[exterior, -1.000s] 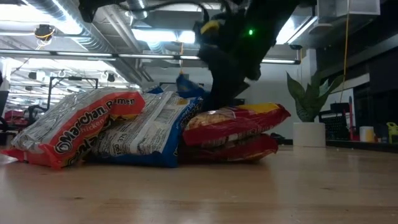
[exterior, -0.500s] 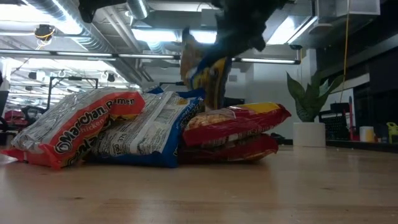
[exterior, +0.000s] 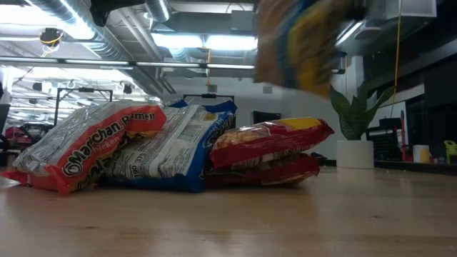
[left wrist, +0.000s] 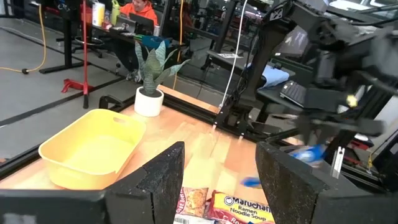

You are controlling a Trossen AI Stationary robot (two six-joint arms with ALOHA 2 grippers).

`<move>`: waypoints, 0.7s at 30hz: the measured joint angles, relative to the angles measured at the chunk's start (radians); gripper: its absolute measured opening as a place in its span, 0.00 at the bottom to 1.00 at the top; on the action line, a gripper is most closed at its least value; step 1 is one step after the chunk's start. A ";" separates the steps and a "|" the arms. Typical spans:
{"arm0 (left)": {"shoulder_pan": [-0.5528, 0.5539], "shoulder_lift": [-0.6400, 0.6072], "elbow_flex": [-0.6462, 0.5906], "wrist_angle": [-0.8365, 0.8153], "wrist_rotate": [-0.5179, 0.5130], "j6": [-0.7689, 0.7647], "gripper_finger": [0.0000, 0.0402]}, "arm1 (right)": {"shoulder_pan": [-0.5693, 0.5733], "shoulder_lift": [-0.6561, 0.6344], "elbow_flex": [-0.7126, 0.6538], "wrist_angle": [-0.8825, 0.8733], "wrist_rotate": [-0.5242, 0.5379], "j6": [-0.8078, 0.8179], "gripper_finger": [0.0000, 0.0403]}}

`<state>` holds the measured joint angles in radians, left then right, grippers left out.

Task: Sort Maruchan noodles
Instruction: Put the blue noodle pack into the black bin

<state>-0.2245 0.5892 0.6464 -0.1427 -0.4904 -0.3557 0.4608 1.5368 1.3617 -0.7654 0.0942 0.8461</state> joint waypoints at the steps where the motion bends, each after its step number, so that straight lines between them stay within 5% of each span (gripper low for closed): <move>1: 0.000 0.000 0.000 0.000 -0.001 0.000 0.48 | 0.029 -0.011 0.000 -0.004 -0.016 0.036 0.00; 14: 0.000 0.000 0.000 0.000 -0.058 -0.001 0.48 | 0.449 -0.082 0.000 -0.119 -0.052 0.707 0.00; 21: 0.000 0.000 0.000 0.000 -0.104 -0.002 0.48 | 0.544 -0.046 0.000 -0.333 0.044 0.923 0.00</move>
<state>-0.2249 0.5891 0.6464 -0.1425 -0.5946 -0.3576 1.0044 1.4910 1.3621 -1.0983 0.1386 1.7686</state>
